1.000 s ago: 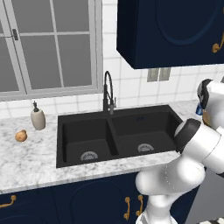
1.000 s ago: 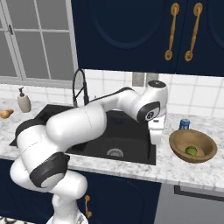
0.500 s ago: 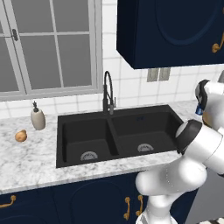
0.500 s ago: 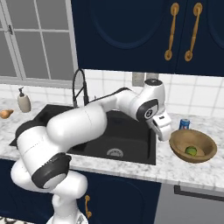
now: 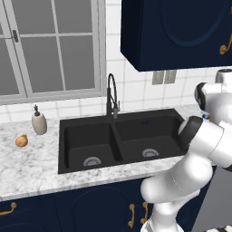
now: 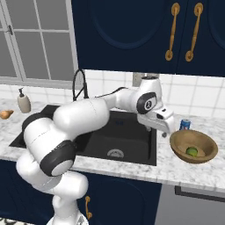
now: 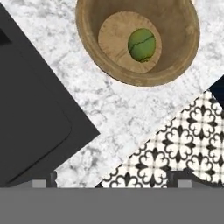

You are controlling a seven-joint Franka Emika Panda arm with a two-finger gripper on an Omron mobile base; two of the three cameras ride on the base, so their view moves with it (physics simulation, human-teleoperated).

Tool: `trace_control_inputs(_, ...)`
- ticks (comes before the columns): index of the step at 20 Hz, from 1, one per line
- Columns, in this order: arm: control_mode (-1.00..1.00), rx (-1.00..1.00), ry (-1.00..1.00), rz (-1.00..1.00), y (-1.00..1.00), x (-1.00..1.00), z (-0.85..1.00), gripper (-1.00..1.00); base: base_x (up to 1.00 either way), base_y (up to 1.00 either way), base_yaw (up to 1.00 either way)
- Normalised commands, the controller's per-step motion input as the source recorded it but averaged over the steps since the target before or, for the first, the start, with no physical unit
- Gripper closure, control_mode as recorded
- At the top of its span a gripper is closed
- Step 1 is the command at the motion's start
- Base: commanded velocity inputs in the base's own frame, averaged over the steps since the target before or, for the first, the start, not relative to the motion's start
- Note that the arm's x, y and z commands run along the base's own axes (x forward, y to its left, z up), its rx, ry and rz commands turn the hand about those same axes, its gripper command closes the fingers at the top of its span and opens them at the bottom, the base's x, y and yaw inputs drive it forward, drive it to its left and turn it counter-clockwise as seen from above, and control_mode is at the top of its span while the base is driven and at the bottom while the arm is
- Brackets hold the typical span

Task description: Pick the lime from the sink and place it in the bowl. Then pick the bowl and place it in the microwave. Then close the microwave door and press the start button.

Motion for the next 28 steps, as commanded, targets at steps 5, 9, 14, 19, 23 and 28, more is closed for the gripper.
trace_control_inputs(5,-1.00,0.03,0.03,0.21,-0.50,0.05,-0.08,-1.00,0.00,0.00,0.00)
trace_control_inputs(9,-1.00,0.07,0.06,0.11,-0.41,0.20,-0.05,-1.00,0.00,0.00,0.00)
trace_control_inputs(14,-1.00,0.04,0.06,0.16,-0.29,0.32,-0.21,-1.00,0.00,0.00,0.00)
trace_control_inputs(19,-1.00,0.00,0.12,0.13,-0.02,0.48,-0.32,-1.00,0.00,0.00,0.00)
trace_control_inputs(23,-1.00,0.01,0.05,0.14,-0.12,0.40,-0.34,-1.00,0.00,0.00,0.00)
trace_control_inputs(28,-1.00,0.06,0.00,0.14,-0.30,0.21,-0.32,-1.00,0.00,0.00,0.00)
